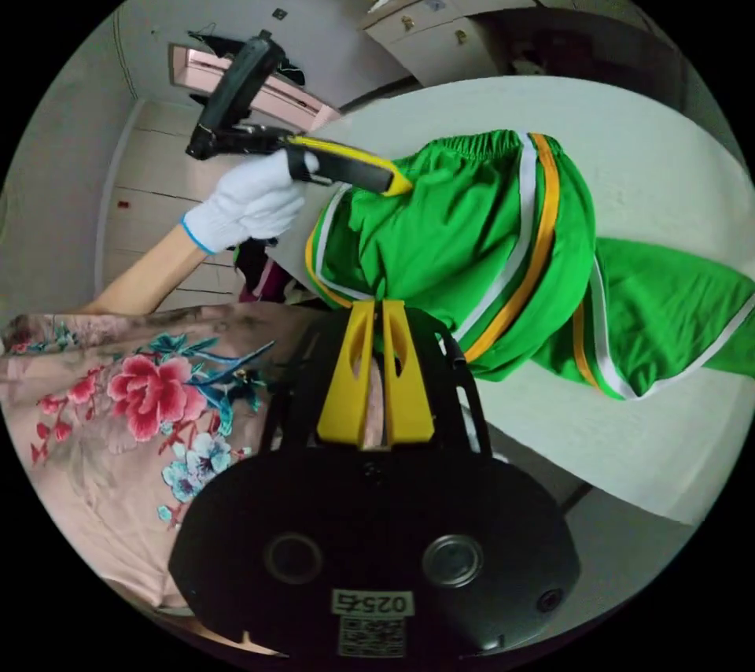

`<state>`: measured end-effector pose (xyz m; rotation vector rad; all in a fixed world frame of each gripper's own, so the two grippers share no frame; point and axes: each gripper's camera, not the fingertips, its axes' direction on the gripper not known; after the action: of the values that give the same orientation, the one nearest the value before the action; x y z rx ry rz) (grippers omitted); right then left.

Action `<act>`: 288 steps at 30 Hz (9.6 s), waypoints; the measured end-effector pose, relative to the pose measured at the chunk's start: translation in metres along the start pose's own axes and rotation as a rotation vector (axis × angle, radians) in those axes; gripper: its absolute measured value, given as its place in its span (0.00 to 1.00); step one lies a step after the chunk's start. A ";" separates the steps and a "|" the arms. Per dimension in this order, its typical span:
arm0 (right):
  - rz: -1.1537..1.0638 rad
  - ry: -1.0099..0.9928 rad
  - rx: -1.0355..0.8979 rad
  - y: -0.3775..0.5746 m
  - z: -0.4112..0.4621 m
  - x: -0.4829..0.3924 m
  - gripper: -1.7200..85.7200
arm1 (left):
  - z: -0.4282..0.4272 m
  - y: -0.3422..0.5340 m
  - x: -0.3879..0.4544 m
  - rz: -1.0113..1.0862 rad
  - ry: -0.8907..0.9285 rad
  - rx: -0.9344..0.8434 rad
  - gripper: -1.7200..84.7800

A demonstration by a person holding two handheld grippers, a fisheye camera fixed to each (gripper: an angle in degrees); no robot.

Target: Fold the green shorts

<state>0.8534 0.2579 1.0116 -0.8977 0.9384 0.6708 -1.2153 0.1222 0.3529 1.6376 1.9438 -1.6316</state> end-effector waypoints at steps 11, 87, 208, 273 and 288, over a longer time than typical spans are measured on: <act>0.043 0.025 0.161 -0.062 -0.058 0.070 0.25 | 0.002 0.033 -0.007 -0.027 0.089 0.101 0.07; -0.719 0.229 1.137 0.287 -0.068 -0.367 0.26 | -0.669 0.344 0.257 1.218 -0.087 1.170 0.04; 0.654 0.551 0.471 0.133 -0.235 0.201 0.13 | -0.017 -0.029 0.062 -0.253 -0.121 0.365 0.11; -0.656 0.352 -0.464 0.066 0.204 -0.079 0.09 | -0.072 0.668 -0.113 -1.293 0.486 0.952 0.02; -0.513 0.401 -0.115 -0.124 0.153 -0.107 0.15 | -0.180 0.434 -0.175 -0.756 0.111 0.610 0.10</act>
<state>0.9649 0.3216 1.1957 -1.3460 0.9708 0.1025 -0.7228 0.0760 0.2699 1.1809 2.4724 -2.6690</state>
